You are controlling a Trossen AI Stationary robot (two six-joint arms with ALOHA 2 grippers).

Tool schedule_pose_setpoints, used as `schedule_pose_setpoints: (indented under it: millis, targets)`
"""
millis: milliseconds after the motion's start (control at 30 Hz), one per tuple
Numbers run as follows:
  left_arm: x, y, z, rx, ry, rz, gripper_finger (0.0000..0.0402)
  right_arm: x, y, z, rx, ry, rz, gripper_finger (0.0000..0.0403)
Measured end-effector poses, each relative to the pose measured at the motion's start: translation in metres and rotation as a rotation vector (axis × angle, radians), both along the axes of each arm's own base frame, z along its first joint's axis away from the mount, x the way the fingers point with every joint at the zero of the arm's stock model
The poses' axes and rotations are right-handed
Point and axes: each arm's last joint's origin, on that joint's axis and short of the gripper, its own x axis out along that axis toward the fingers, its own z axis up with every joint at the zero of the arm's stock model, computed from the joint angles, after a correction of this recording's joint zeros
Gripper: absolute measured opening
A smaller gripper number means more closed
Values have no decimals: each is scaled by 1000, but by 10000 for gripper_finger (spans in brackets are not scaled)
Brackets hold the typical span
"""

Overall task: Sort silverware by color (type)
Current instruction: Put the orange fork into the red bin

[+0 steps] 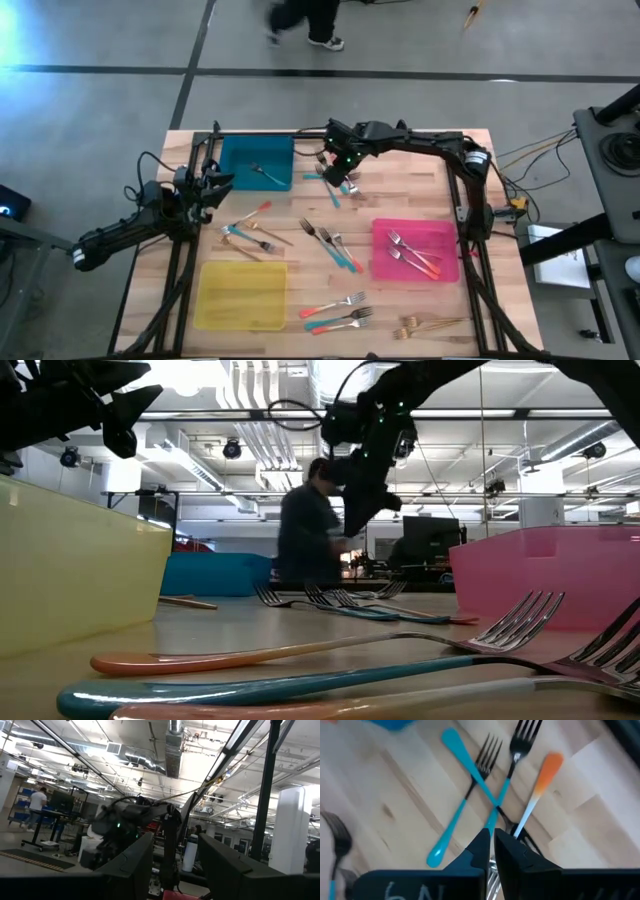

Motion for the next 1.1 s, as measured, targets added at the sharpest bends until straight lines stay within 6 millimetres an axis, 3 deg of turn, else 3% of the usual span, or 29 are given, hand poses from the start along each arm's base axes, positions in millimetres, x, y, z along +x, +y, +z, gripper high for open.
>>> schedule_pose_setpoints:
  millis: [300,567,1100]
  targets:
    - [0,0,0,0,0,-1,141,7,-7,-40,29,114,51,57]
    - [0,0,0,0,0,-1,141,1,-30,-60,58,155,-22,109]
    - [0,0,0,0,0,0,141,-1,-52,-92,87,189,-60,69]
